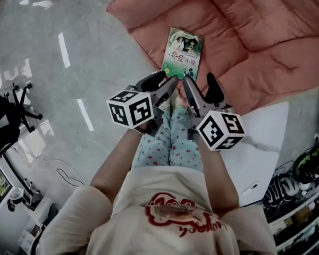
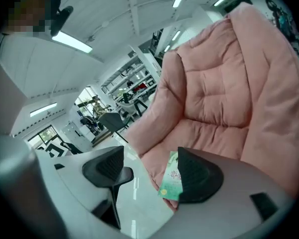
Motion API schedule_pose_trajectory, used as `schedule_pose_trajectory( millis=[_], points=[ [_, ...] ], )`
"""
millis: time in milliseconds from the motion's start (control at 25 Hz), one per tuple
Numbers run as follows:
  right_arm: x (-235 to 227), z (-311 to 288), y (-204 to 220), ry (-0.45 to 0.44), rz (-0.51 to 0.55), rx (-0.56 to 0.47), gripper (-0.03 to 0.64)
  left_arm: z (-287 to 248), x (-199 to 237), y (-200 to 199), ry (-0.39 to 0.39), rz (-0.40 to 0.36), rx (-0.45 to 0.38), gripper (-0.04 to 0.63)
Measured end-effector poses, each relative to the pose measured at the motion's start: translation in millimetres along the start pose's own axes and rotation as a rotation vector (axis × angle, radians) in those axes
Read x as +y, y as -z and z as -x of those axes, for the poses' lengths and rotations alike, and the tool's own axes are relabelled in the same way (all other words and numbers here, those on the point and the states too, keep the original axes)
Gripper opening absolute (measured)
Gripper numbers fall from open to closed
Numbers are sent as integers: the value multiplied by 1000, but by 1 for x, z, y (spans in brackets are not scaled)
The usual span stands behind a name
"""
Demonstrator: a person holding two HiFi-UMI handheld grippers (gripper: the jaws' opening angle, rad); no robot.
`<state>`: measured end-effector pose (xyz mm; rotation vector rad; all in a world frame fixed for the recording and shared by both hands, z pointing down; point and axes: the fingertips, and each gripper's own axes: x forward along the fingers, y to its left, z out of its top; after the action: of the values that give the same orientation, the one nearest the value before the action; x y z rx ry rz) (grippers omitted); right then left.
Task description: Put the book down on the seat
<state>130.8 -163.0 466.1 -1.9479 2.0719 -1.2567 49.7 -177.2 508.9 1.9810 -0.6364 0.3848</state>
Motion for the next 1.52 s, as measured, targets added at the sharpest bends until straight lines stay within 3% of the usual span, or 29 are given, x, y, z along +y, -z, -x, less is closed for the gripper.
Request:
schedule_pose_trajectory(
  millis=[280, 400, 440, 480, 520, 560, 600, 1000, 1280, 1520],
  points=[
    [81, 47, -91, -148, 200, -151, 332, 61, -103, -73, 129, -106, -169, 182],
    [111, 60, -123, -199, 280, -210, 279, 82, -133, -108, 160, -178, -261, 51],
    [118, 67, -130, -207, 301, -220, 269, 88, -144, -115, 166, -195, -279, 49],
    [124, 73, -137, -209, 322, -230, 242, 93, -154, -121, 168, -212, -290, 49],
    [129, 79, -143, -204, 340, -241, 179, 99, -164, -127, 171, -233, -300, 49],
    [134, 84, -150, -197, 351, -252, 68, 105, -174, -132, 175, -254, -308, 49],
    [140, 90, -155, -196, 357, -263, 31, 111, -183, -137, 182, -273, -316, 49],
    [192, 134, -175, -304, 384, -302, 5, 149, -249, -144, 266, -386, -350, 30],
    [202, 151, -203, -360, 425, -340, 0, 155, -275, -153, 268, -441, -378, 5],
    [204, 154, -203, -425, 433, -340, 0, 155, -282, -155, 241, -457, -414, 3]
  ],
)
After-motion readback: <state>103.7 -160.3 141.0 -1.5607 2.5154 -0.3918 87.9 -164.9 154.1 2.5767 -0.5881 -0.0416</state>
